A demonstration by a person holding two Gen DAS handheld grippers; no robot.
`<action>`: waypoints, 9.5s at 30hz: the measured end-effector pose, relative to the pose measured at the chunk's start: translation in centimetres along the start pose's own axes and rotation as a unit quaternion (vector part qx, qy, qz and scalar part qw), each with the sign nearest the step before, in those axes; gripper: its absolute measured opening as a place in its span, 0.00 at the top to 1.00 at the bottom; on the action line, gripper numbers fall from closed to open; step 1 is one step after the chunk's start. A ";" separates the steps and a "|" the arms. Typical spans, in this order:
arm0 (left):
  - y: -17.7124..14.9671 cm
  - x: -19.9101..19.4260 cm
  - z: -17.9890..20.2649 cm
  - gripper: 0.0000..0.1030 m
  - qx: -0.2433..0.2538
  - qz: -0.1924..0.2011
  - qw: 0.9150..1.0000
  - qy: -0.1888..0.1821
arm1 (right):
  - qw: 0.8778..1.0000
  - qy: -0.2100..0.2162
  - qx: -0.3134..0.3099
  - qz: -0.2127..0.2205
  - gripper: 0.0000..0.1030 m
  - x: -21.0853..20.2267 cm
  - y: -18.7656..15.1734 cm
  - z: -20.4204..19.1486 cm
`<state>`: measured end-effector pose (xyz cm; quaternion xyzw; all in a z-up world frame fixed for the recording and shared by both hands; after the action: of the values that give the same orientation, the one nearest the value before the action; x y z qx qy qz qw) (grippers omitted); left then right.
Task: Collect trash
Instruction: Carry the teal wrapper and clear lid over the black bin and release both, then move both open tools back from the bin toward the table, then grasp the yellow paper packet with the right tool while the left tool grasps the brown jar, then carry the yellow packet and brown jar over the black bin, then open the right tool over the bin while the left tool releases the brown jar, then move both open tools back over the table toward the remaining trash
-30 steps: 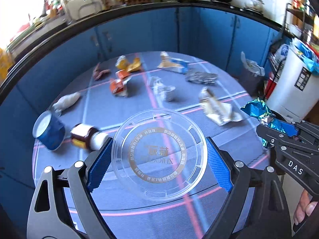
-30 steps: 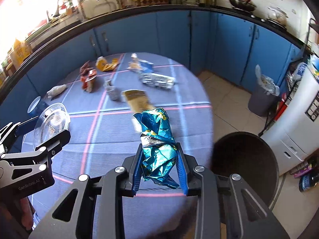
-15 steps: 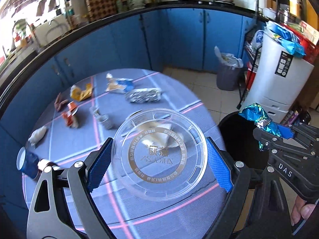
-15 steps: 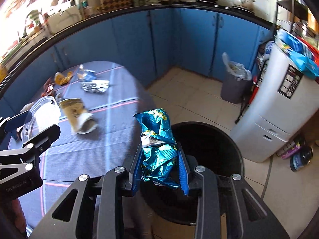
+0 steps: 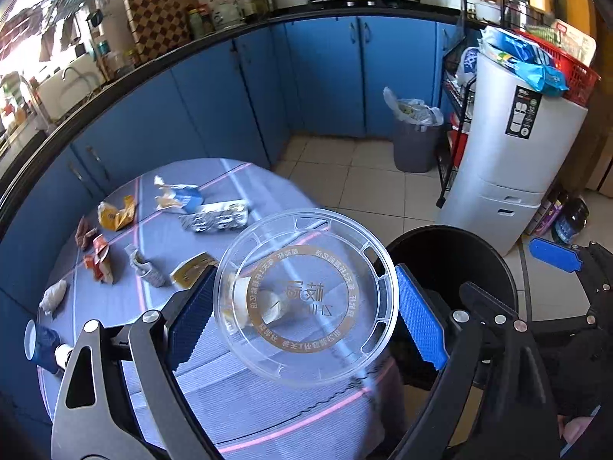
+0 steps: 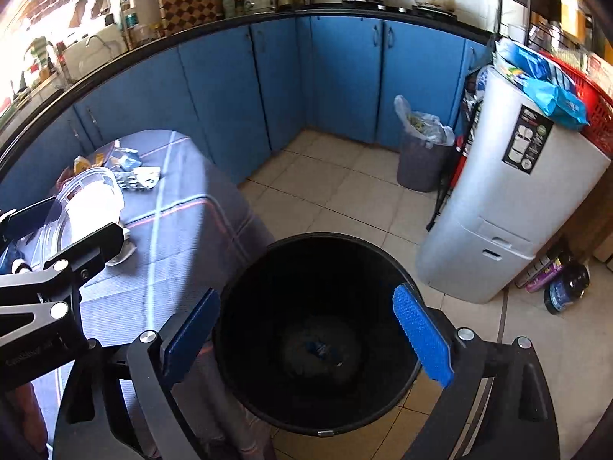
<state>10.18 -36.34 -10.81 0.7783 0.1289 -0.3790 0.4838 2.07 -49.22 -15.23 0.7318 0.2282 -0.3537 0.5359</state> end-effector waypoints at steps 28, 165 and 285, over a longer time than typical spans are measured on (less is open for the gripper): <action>1.8 -0.4 4.2 0.10 0.021 0.025 0.999 -0.014 | 0.999 -0.012 0.031 -0.005 0.13 0.0 -1.1 3.6; -2.6 -5.8 -3.1 0.55 -0.092 0.008 0.995 0.038 | 0.993 0.097 -0.030 0.059 0.70 -6.3 -0.6 -0.7; -13.8 -3.2 -28.5 0.07 -0.266 -0.016 0.950 0.162 | 0.976 0.118 -0.179 0.025 0.20 3.1 3.1 -25.1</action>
<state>13.49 -4.69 -10.61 0.6701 0.3137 -0.2073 0.6400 13.18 -26.61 -11.28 0.6659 0.3312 -0.2049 0.6363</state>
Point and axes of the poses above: each gripper's, at about its wrist camera, not at the fingertips, and x roughly the way its jaws point, z to its right, y to its top, the point moved 5 cm from there along x, roughly the way its jaws point, and after that the axes turned 7 degrees about y, right-handed, at the moved point
